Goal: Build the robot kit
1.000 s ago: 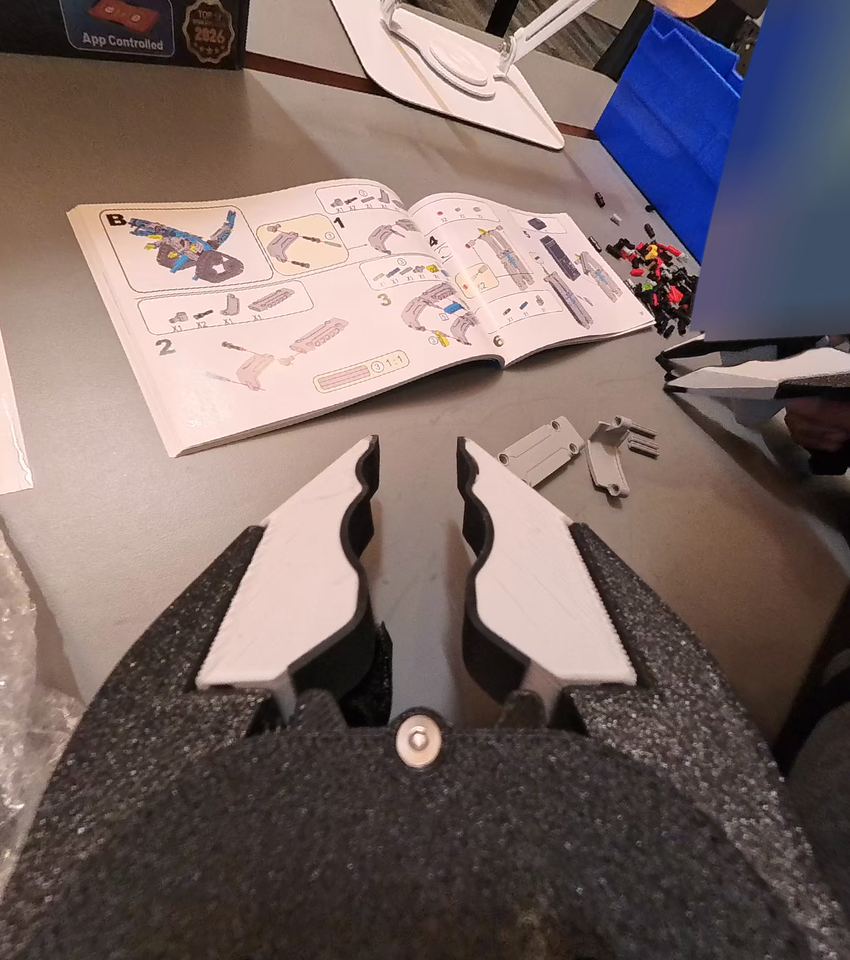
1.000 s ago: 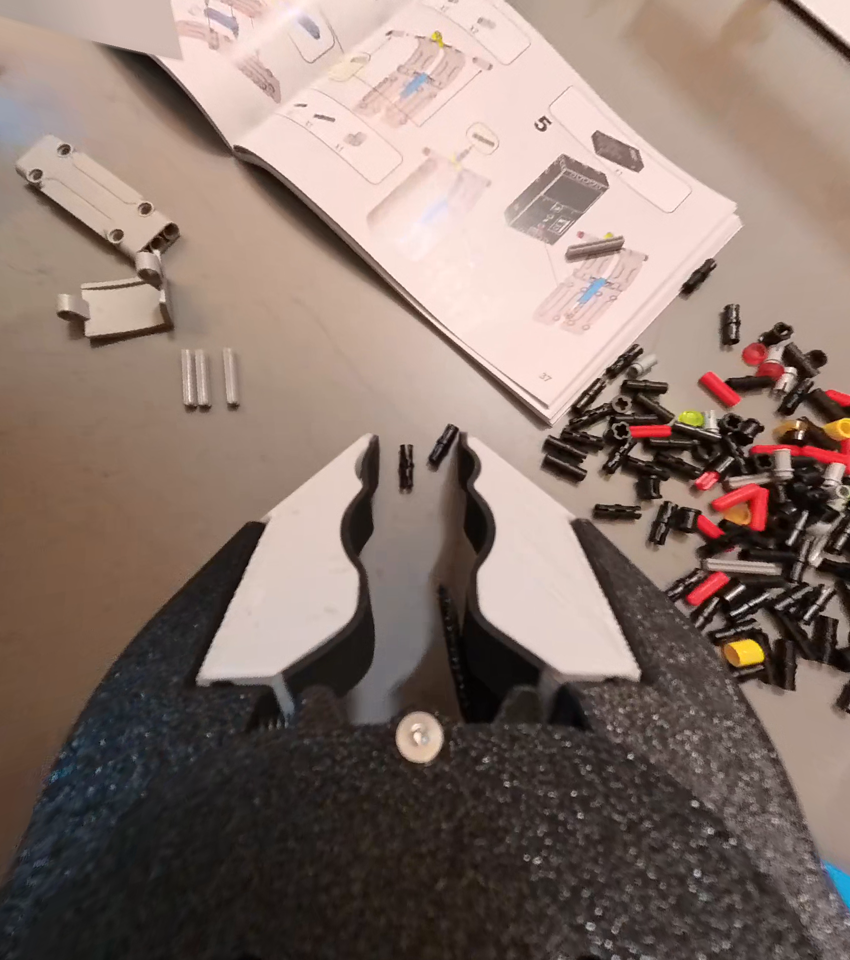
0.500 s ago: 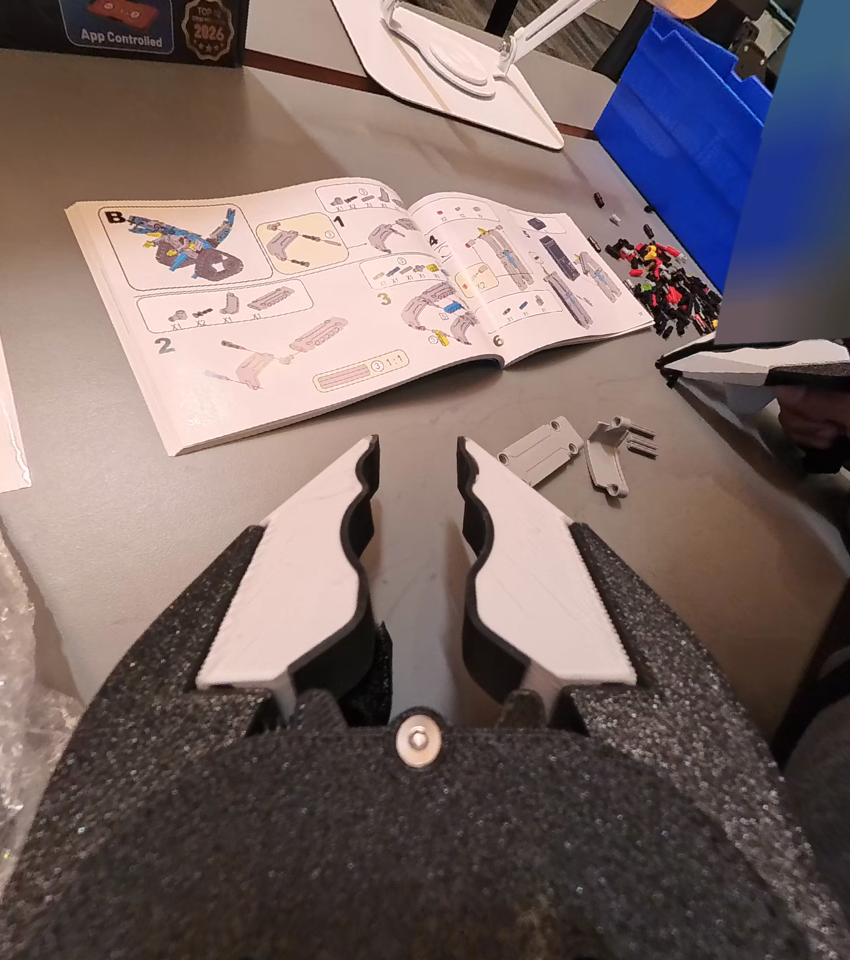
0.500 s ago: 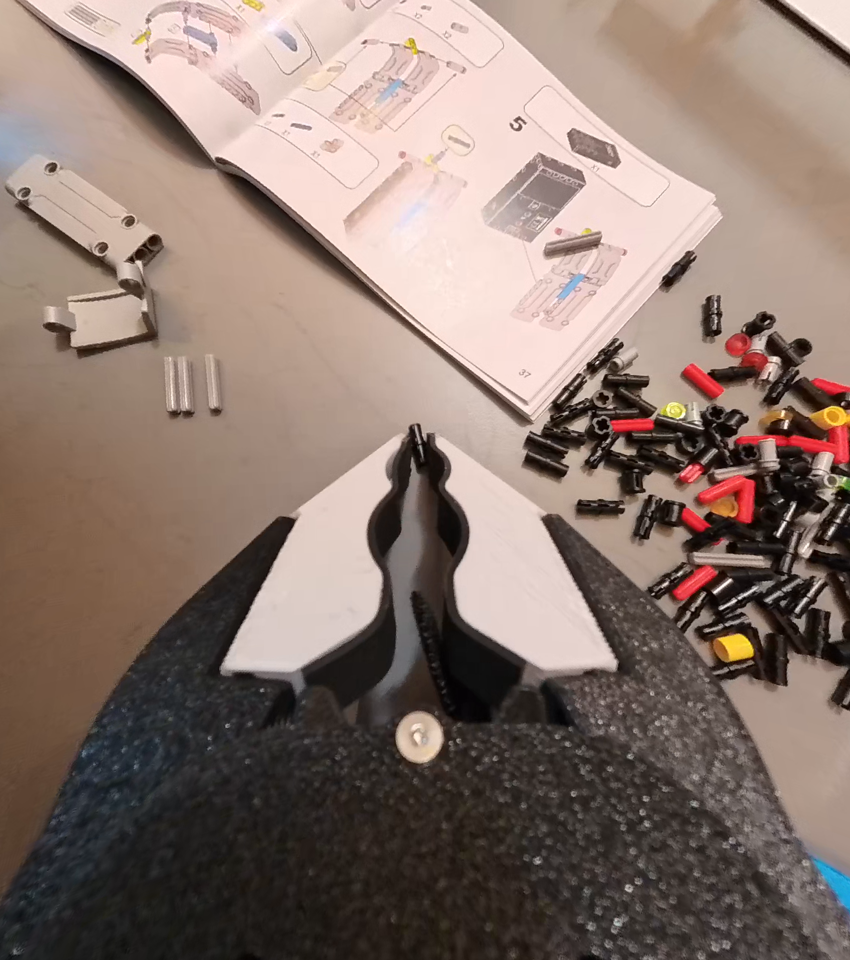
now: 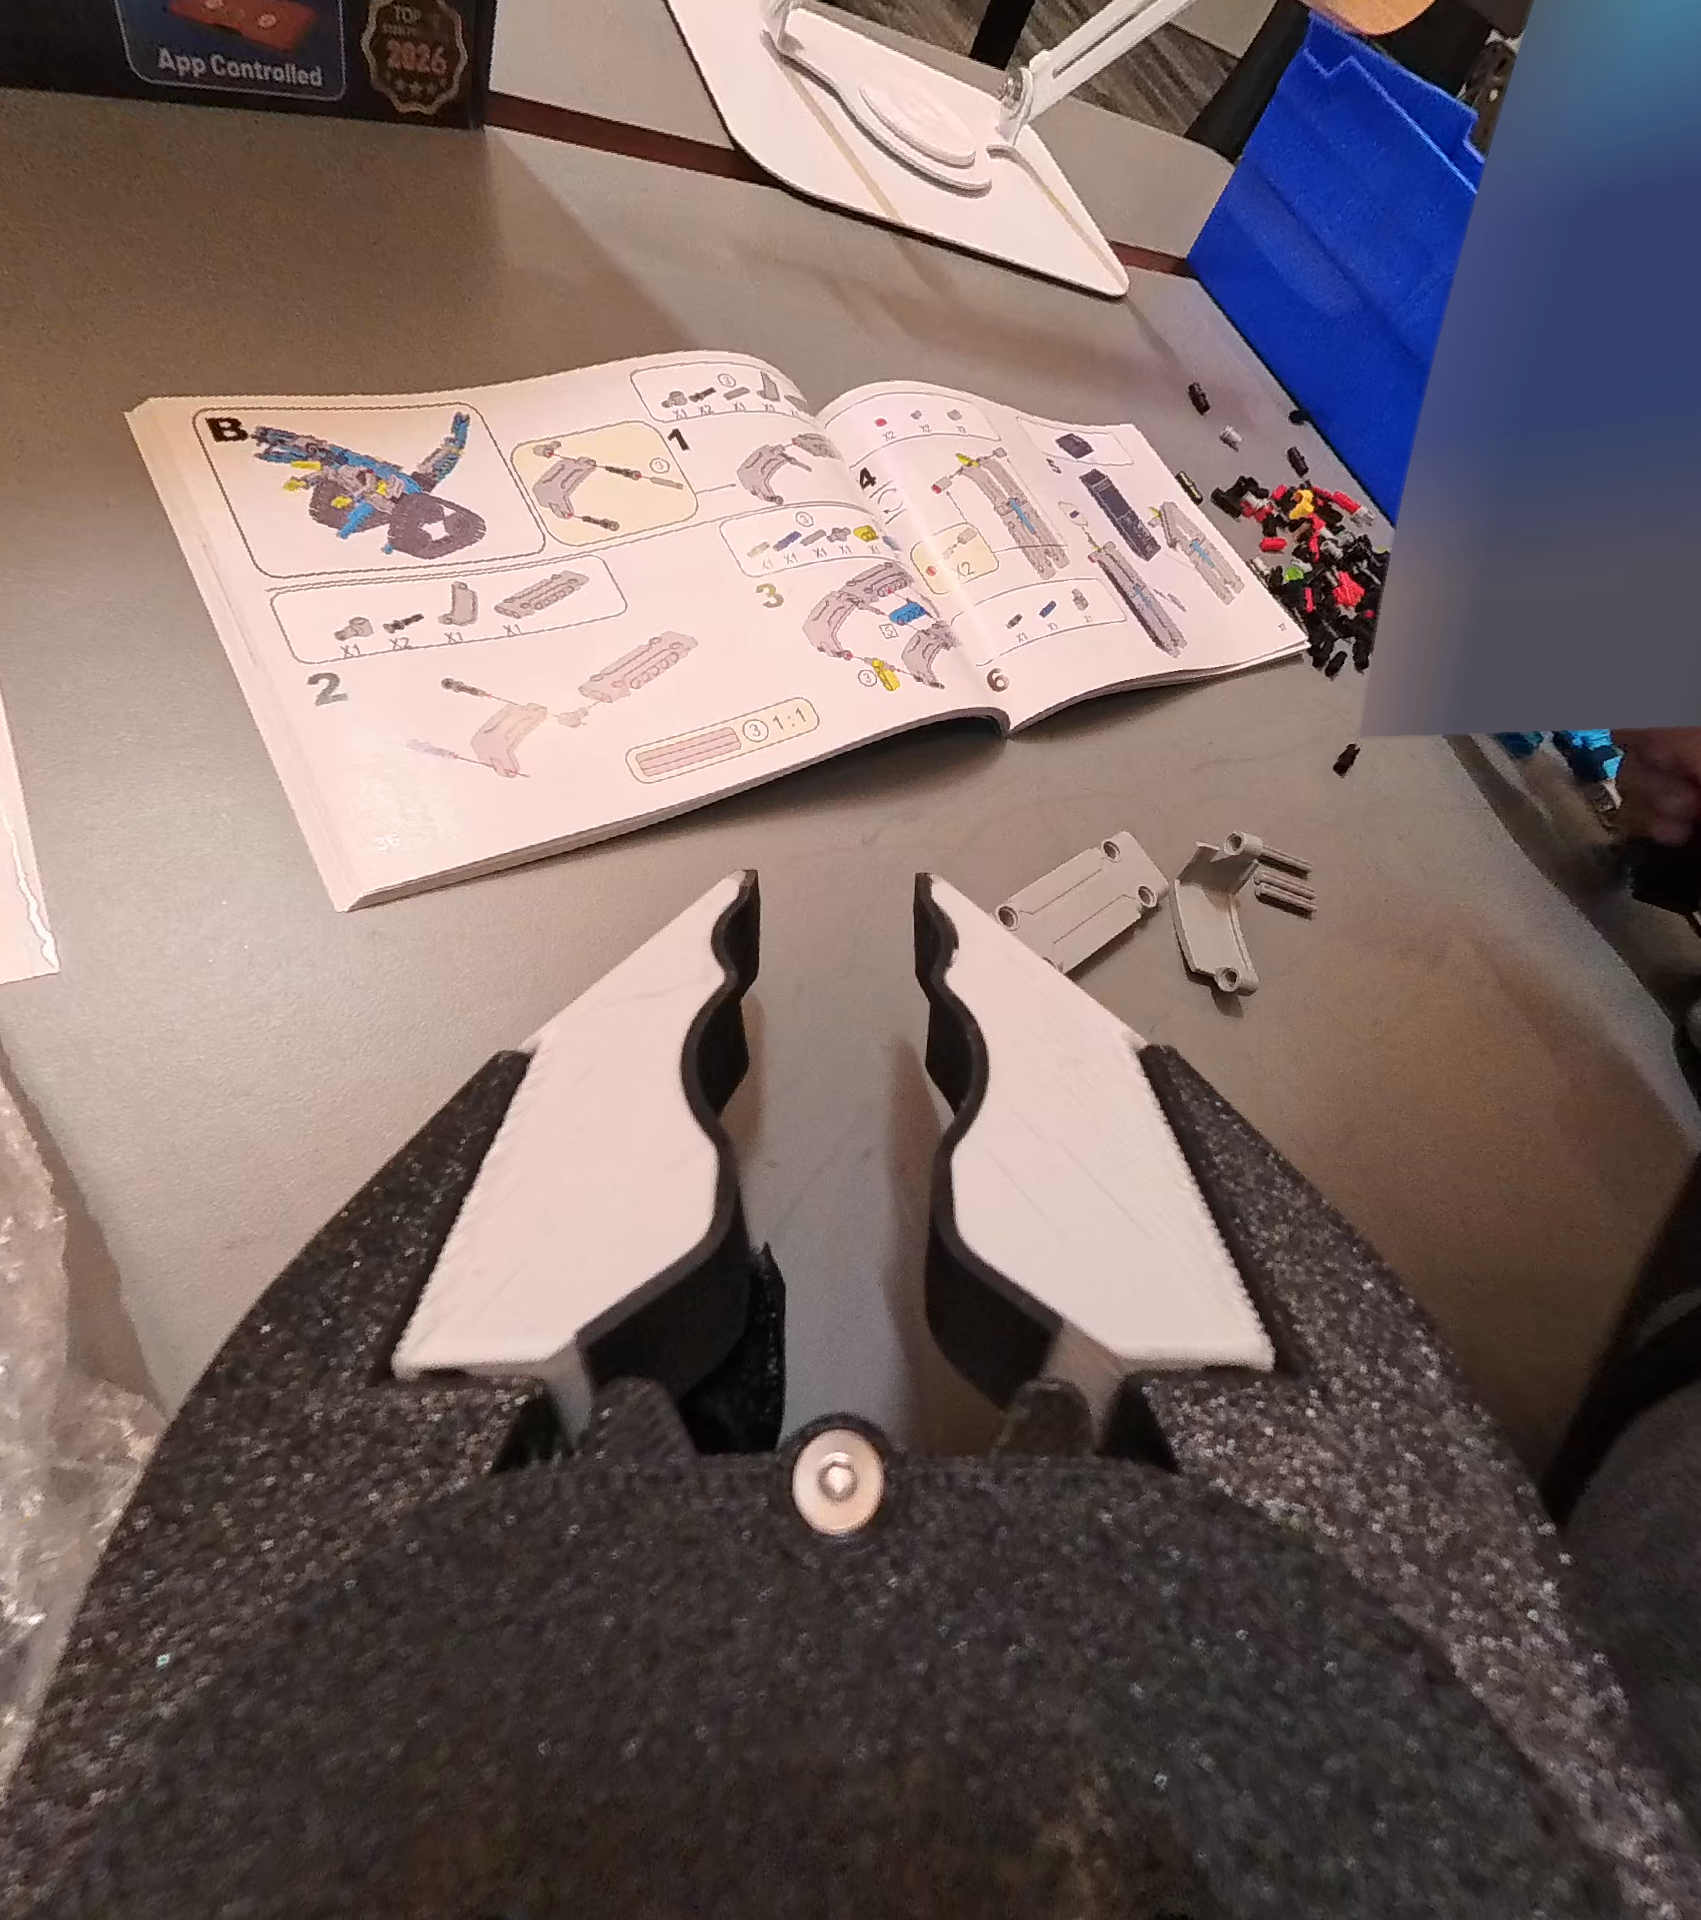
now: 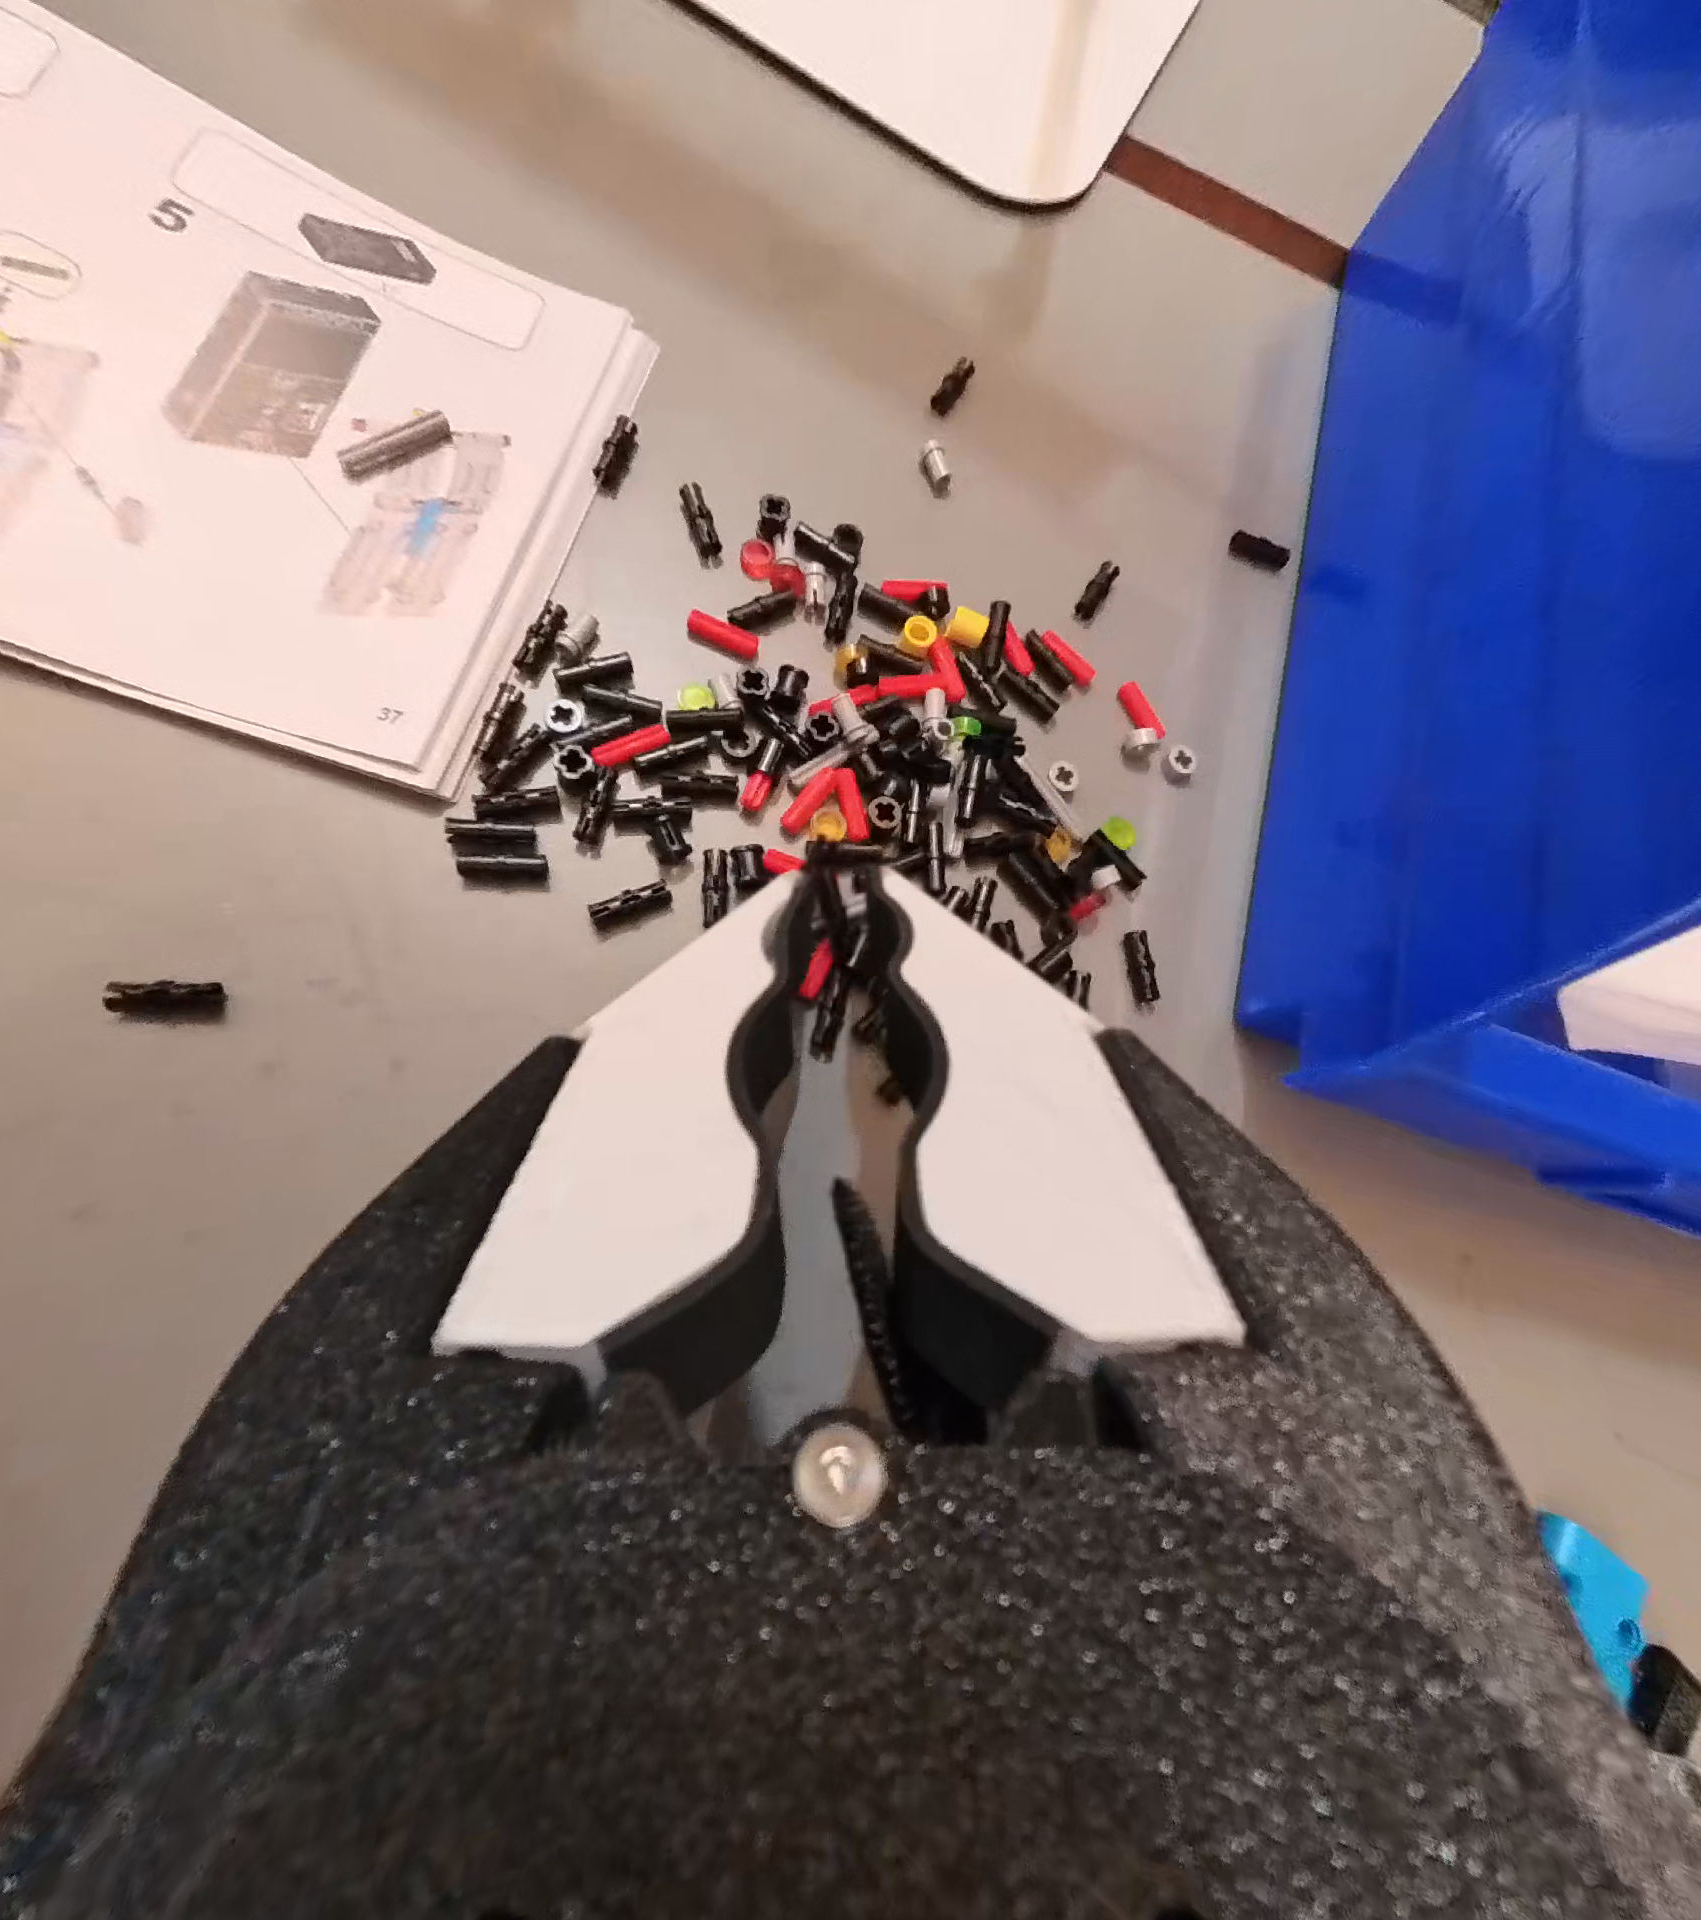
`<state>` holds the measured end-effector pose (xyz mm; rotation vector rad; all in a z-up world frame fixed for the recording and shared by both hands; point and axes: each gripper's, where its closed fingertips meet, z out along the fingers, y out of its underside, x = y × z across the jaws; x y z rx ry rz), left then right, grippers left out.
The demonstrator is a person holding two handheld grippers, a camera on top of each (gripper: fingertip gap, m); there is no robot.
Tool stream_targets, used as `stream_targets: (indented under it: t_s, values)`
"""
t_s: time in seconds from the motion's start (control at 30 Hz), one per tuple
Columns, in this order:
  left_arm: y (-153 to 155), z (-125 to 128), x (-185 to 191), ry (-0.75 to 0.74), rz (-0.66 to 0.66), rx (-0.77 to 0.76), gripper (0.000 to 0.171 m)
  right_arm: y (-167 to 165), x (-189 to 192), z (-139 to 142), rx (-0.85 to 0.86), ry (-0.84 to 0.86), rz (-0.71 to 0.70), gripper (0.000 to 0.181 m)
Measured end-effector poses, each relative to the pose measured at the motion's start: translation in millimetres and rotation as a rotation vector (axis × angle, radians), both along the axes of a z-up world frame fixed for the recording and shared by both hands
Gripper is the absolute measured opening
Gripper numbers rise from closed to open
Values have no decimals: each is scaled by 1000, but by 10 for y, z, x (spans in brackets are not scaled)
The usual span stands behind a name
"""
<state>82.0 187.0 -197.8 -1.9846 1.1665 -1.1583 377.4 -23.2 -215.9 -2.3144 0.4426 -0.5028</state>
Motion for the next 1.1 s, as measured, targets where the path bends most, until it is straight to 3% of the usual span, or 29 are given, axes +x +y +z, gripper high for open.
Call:
stream_targets:
  t_s: [0.07, 0.17, 0.23, 0.33, 0.4, 0.63, 0.8, 0.93, 1.1]
  values:
    - [3, 1, 0, -1, 2, 0, 29, 78, -69, 104, 58, 8, 35, 14]
    - [-1, 0, 2, 1, -1, 2, 29, 323, -517, 229, 173, 113, 276, 23]
    - [1, 2, 0, 0, 0, 2, 29, 387, -863, 151, 140, 181, 447, 25]
    - [3, 3, 0, -2, 1, 0, 29, 356, -1060, -57, 27, 224, 529, 35]
    - [0, 3, 0, -2, -1, 0, 29, 332, -1097, -162, -28, 215, 553, 35]
    - [1, 3, 0, -3, 0, -2, 29, 347, -1131, -143, -12, 202, 580, 28]
    - [-2, 2, 3, -3, -2, -5, 29, 337, -1203, -166, -2, 232, 625, 8]
    - [-7, 4, 3, -5, -4, -6, 29, 338, -1219, -164, 0, 241, 631, 4]
    - [-7, 5, 3, -5, -3, -6, 29, 303, -840, -126, -14, 125, 473, 4]
